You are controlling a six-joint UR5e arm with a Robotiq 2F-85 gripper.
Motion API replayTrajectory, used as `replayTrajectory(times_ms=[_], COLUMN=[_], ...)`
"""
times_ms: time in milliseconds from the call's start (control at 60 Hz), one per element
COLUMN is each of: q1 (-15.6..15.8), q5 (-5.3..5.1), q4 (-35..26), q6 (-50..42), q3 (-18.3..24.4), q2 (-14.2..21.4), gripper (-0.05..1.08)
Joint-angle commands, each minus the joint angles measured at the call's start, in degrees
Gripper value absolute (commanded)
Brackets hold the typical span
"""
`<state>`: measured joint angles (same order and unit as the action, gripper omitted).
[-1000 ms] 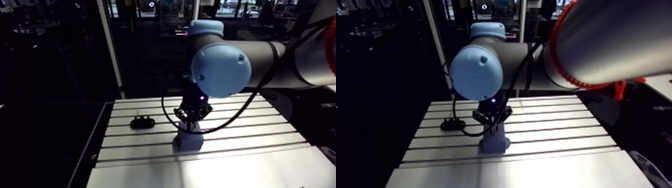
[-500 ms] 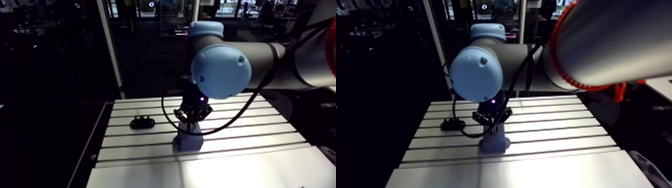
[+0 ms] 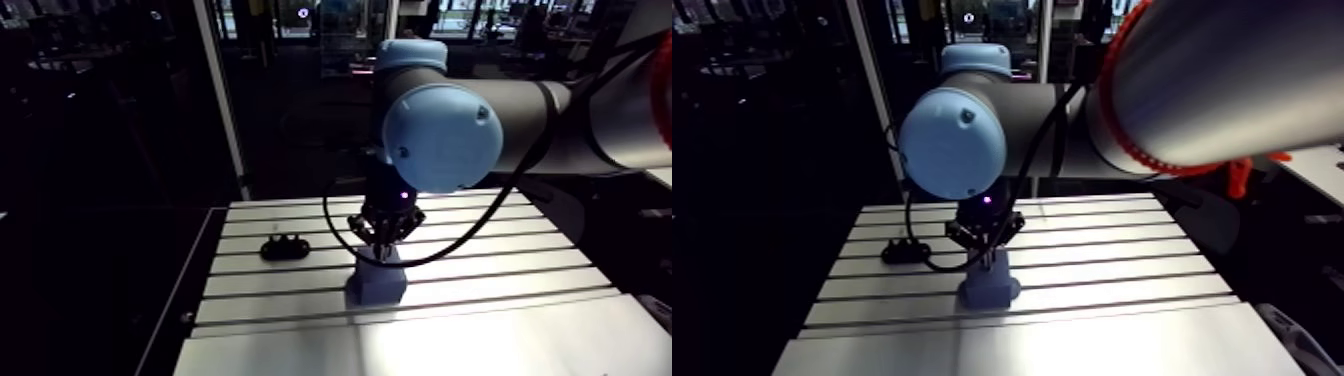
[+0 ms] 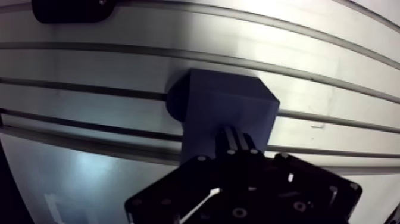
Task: Pick up the M10 bolt and insert it into the hex recess until seated.
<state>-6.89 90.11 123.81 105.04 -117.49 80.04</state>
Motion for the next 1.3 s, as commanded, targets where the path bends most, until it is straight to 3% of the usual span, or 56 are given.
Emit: replayTrajectory(times_ms=[17, 167, 183, 200, 217, 233, 250, 267, 283, 300, 317, 367, 400, 433, 600, 833, 1000, 1300], q1=[0.03, 0.12, 0.19, 0.19, 0.28, 0.28, 0.37, 0.37, 0.45, 0.45, 0.54, 0.56, 0.56, 0.48, 0.56, 0.64, 0.91, 1.94], q5=[0.1, 0.12, 0.11, 0.11, 0.18, 0.18, 0.12, 0.12, 0.18, 0.18, 0.19, 0.12, 0.18, 0.19, 0.35, 2.1, 2.3, 2.13], q4=[-0.33, -1.06, -1.14, -1.14, -1.22, -1.22, -1.39, -1.39, -1.78, -1.78, -2.44, -3.21, -3.84, -3.87, -6.58, -17.17, -23.41, -28.32], q6=[0.21, 0.29, 0.3, 0.3, 0.3, 0.3, 0.3, 0.3, 0.3, 0.3, 0.38, 0.39, 0.3, 0.23, -0.03, -2.9, -3.44, -6.04], q3=[0.2, 0.29, 0.36, 0.36, 0.52, 0.52, 0.62, 0.62, 0.71, 0.71, 0.95, 1.13, 1.32, 1.49, 2.52, 6.87, 10.19, 16.16], q2=[0.24, 0.42, 0.42, 0.42, 0.42, 0.42, 0.42, 0.42, 0.42, 0.42, 0.42, 0.42, 0.51, 0.58, 1.52, 3.77, 5.69, 8.64], gripper=[1.08, 1.04, 0.95, 0.95, 0.8, 0.8, 0.6, 0.6, 0.42, 0.42, 0.3, 0.21, 0.05, 0.02, 0.01, 0.01, 0.01, 0.01])
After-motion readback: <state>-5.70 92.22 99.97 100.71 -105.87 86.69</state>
